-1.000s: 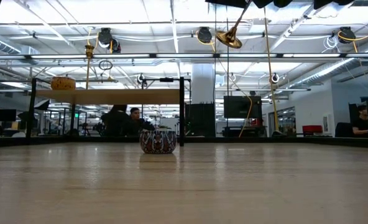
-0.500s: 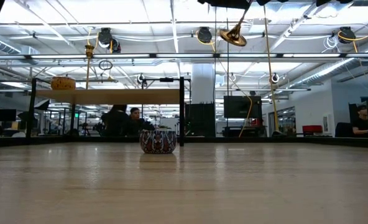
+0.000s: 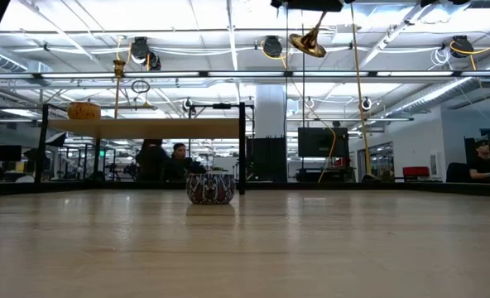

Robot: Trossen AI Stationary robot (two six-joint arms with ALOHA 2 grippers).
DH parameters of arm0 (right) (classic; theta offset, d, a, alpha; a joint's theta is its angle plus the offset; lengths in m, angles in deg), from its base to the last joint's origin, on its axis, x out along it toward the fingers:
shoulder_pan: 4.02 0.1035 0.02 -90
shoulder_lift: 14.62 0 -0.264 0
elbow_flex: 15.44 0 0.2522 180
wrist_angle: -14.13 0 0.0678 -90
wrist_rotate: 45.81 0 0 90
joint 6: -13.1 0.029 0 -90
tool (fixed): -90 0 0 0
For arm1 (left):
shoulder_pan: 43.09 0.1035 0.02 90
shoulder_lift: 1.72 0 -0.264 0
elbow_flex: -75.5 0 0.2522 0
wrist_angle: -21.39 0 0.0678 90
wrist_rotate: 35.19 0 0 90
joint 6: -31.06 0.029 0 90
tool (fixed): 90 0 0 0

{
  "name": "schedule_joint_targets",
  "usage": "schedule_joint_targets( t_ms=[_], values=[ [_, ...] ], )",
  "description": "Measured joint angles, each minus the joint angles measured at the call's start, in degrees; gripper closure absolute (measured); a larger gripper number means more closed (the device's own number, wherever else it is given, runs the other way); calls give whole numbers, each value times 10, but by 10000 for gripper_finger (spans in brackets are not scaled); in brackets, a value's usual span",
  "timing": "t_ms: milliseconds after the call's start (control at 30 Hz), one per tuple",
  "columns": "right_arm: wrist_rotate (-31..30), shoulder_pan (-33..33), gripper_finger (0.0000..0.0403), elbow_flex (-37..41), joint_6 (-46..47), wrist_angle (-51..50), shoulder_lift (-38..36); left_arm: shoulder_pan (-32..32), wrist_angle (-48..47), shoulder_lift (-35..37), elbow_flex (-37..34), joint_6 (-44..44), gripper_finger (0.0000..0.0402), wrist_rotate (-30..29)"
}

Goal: Pick & Place candle stick holders
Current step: Put the top gold candle holder on the shelf

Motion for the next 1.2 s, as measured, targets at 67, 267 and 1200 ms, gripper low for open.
schedule_joint_targets(
  t_ms=[67, 267, 1200],
  values=[
    [0, 0, 403, 0, 1, 0, 0, 0, 3, -4, 1, -4, 257, 1],
    [0, 0, 403, 0, -3, 0, 0, -3, 15, -14, 1, 7, 277, -21],
    [-28, -23, 258, -2, -80, 77, 5, -3, -140, 20, 56, -167, 388, 55]
  ],
)
